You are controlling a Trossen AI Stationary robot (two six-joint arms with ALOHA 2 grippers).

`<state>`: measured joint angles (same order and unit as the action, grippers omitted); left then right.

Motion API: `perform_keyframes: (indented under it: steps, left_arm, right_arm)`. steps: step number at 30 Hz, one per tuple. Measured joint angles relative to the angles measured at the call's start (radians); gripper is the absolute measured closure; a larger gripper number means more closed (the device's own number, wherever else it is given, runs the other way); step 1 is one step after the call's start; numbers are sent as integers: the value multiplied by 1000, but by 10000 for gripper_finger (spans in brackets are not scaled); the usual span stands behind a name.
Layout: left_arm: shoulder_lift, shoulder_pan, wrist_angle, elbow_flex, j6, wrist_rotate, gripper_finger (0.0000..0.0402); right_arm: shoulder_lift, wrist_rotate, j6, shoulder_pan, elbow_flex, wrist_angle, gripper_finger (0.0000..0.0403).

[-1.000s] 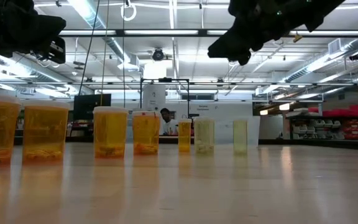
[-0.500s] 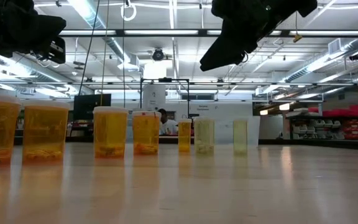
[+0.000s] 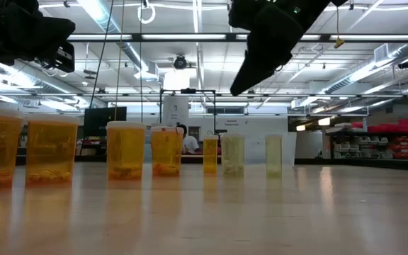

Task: Pick and place medicine bottles into bin by pill shape (circle, oval)
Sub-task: Put the bottom left small yellow pill bottle into the right transparent bin

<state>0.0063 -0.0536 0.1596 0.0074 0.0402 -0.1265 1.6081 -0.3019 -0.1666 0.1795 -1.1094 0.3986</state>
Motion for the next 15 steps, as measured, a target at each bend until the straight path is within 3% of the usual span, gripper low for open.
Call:
perform_keyframes:
  steps: [15]
  left_arm:
    - [0,0,0,0,0,0,372]
  right_arm:
    - [33,-55,-86,0,4,90,233]
